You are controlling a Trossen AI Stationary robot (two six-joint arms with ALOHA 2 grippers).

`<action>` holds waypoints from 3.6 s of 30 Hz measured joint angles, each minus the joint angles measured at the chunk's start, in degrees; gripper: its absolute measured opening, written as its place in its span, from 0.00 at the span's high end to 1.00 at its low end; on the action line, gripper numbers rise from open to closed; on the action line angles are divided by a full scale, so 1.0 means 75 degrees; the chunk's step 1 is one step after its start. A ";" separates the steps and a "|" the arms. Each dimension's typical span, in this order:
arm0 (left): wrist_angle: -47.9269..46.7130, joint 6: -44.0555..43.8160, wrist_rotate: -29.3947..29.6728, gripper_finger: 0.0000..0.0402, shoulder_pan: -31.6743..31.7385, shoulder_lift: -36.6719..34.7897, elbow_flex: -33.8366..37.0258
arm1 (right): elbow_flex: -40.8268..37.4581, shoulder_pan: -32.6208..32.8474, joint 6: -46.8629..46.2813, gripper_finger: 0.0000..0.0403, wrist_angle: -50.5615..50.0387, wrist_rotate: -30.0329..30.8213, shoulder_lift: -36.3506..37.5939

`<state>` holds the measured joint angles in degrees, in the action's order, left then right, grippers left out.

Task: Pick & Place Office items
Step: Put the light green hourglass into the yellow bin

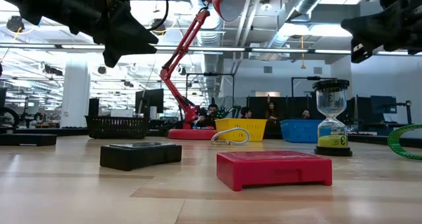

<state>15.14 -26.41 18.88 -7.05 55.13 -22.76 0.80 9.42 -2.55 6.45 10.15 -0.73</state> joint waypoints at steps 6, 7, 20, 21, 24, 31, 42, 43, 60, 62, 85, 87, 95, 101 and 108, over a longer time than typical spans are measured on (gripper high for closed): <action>0.0052 0.0000 -0.0005 0.72 0.0000 0.0000 0.0000 | 0.0000 -0.0094 -0.0343 1.00 -0.0044 0.0626 0.0000; 0.0052 0.0005 -0.0009 0.72 0.0000 0.0000 0.0000 | 0.0000 -0.0094 -0.0540 1.00 -0.0066 0.0629 0.0000; 0.0349 0.0323 -0.0015 0.72 0.0304 0.0000 0.0000 | 0.0009 0.0305 -0.1407 0.94 0.0065 0.0074 -0.0309; 0.0354 0.0323 -0.0014 0.72 0.0342 0.0000 0.0000 | 0.0009 0.0336 -0.1405 0.92 0.0121 0.0081 -0.0360; 0.0372 0.0288 -0.0001 0.72 0.0418 0.0000 0.0000 | 0.0009 0.0353 -0.1405 0.86 0.0392 0.0077 -0.0539; 0.0399 0.0286 0.0008 0.72 0.0434 0.0000 0.0000 | 0.0012 0.0410 -0.1408 0.75 0.0920 0.0047 -0.1106; 0.0402 0.0259 0.0001 0.72 0.0414 0.0000 0.0000 | 0.0012 0.1164 -0.0411 0.62 0.3126 0.0033 -0.2572; 0.0402 0.0259 -0.0001 0.72 0.0393 0.0000 0.0000 | 0.0012 0.1184 -0.0299 0.61 0.3319 0.0034 -0.2714; 0.0423 0.0265 -0.0015 0.72 0.0373 0.0000 0.0000 | 0.1135 0.1124 0.0828 0.53 0.4415 -0.0123 -0.6170; 0.0426 0.0269 -0.0015 0.72 0.0373 0.0000 0.0000 | 0.1324 0.1124 0.0893 0.53 0.4421 -0.0120 -0.6520; 0.0649 0.0286 0.0005 0.72 0.1269 0.0000 0.0003 | 0.2531 0.1040 0.0279 0.40 0.4106 -0.0119 -0.9946; 0.0651 0.0286 0.0005 0.72 0.1311 0.0000 0.0003 | 0.2570 0.1034 0.0229 0.40 0.3753 -0.0111 -0.9890; 0.0713 0.0283 -0.0004 0.72 0.1309 0.0000 0.0003 | 0.2579 0.1040 -0.0268 0.40 0.2489 -0.0045 -0.9594; 0.0743 0.0282 -0.0004 0.72 0.1309 0.0000 0.0003 | 0.2579 0.1040 -0.0274 0.41 0.2286 0.0049 -0.9696; 0.0743 0.0283 -0.0006 0.72 0.1306 0.0000 0.0003 | 0.2579 0.1040 -0.0274 0.41 0.2303 0.0055 -0.9696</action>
<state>20.71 -24.29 18.83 2.74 55.13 -22.74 20.14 17.21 -4.60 23.73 10.56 -73.45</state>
